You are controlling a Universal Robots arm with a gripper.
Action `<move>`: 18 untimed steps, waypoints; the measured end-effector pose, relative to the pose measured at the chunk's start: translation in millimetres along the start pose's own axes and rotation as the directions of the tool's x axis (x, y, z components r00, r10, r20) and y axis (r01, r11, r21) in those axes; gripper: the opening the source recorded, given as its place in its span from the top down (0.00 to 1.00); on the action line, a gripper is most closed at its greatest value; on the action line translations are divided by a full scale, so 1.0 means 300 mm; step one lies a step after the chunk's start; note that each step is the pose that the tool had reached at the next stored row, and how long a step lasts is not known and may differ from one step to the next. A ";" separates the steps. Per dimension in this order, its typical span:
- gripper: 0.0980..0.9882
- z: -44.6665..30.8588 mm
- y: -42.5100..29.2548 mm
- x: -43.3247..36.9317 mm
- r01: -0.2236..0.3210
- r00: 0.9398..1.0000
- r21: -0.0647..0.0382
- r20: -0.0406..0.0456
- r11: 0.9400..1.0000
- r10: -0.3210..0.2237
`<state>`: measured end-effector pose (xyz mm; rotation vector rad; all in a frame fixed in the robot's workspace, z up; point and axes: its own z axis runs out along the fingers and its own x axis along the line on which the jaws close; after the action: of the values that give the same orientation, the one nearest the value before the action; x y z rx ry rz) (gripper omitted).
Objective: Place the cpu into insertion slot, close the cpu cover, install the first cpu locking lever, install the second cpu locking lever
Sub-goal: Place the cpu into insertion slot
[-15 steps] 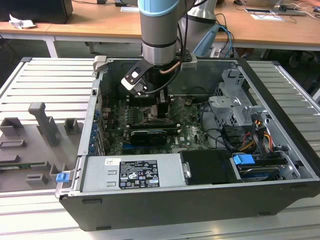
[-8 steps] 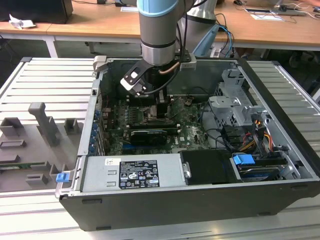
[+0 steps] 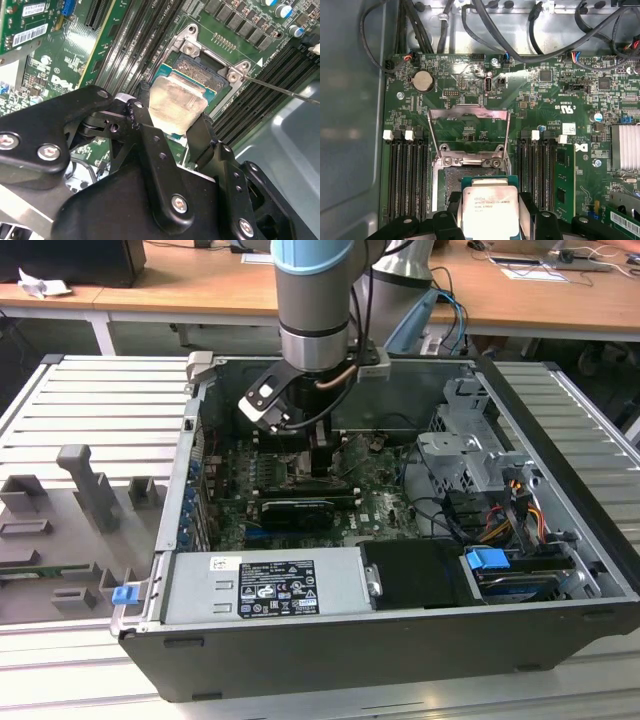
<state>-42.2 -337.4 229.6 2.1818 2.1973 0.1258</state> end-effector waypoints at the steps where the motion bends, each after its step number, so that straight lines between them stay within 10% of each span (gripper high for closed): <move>1: 0.51 0.000 -0.001 0.000 0.000 1.000 0.000 0.000 1.000 0.000; 18: 0.51 0.050 -0.013 0.017 -0.040 0.999 -0.001 0.004 0.999 0.040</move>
<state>-44.9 -331.8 214.5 2.2239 2.1524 0.1243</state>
